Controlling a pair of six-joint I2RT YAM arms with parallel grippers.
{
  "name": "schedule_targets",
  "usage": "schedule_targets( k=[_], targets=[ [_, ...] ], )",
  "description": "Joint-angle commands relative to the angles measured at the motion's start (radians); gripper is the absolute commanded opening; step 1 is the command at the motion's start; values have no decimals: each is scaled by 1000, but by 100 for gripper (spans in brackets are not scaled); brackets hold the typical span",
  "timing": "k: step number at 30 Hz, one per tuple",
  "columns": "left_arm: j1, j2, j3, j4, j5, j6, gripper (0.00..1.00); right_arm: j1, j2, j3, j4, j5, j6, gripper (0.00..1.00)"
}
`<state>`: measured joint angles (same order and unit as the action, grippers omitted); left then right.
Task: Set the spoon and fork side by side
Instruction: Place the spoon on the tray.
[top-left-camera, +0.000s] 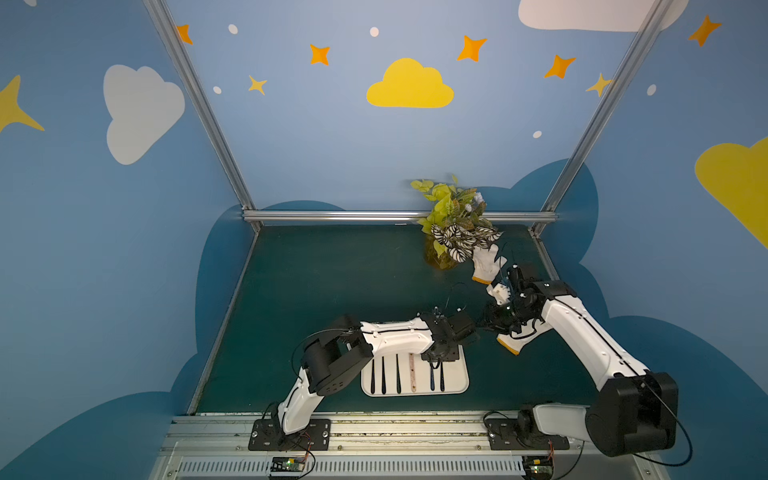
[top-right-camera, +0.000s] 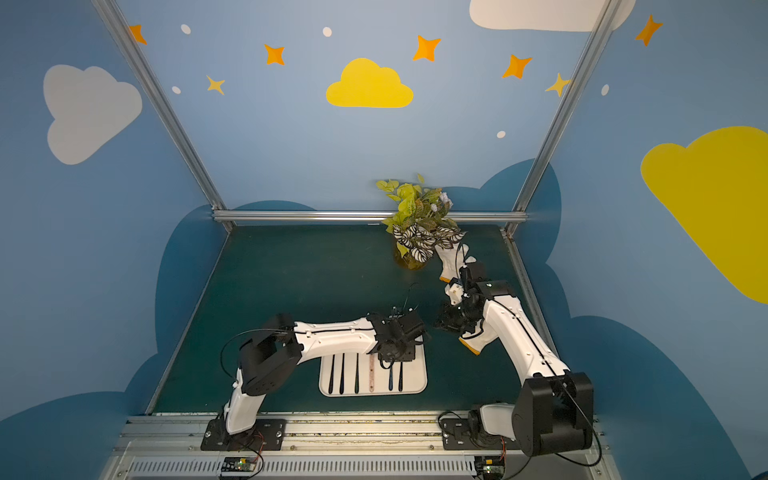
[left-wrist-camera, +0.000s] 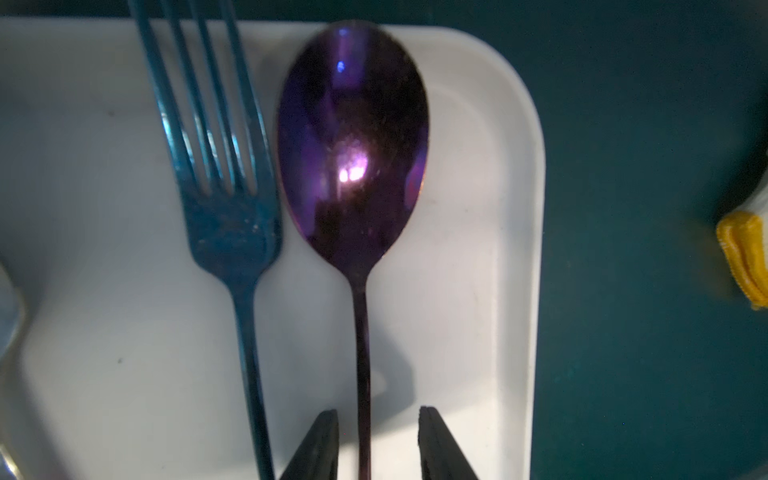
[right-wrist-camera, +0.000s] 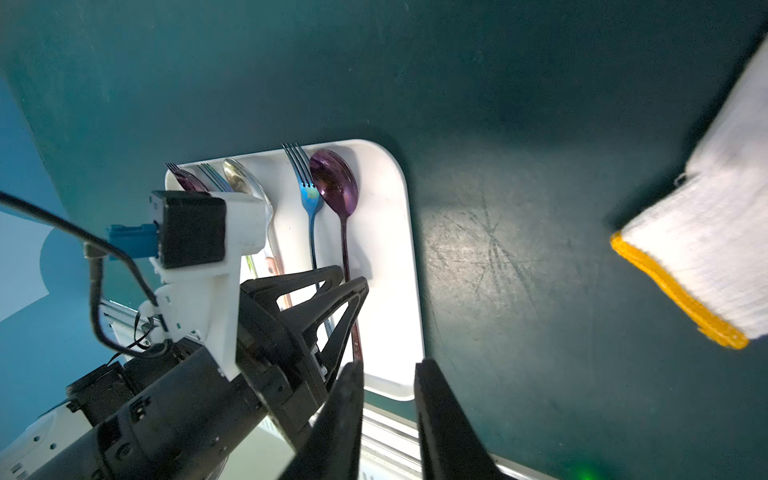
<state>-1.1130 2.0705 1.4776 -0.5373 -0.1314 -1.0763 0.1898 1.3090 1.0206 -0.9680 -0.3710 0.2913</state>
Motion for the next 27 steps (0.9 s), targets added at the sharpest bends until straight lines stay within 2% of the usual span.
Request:
schedule_targets(
  k=[1, 4, 10, 12, 16, 19, 22, 27],
  targets=[
    [-2, -60, 10, -31, -6, 26, 41, 2, -31, 0, -22, 20, -1, 30],
    [-5, -122, 7, -32, -19, 41, 45, 5, -40, 10, -45, 46, 1, 36],
    [14, -303, -54, -81, -112, 105, 56, 42, -54, 33, -100, 116, 46, 60],
    [38, -381, -111, -98, -135, 136, 63, 92, -54, 37, -112, 166, 59, 69],
    [125, -551, -276, -141, -220, 227, 79, 283, -27, 43, -121, 291, 127, 90],
    [233, -701, -389, -182, -237, 293, 89, 423, 20, 28, -107, 378, 209, 95],
    [354, -885, -496, -230, -251, 355, 98, 542, 84, 3, -63, 433, 289, 96],
    [478, -1087, -628, -253, -232, 406, 100, 660, 198, -30, 28, 440, 373, 96]
  ],
)
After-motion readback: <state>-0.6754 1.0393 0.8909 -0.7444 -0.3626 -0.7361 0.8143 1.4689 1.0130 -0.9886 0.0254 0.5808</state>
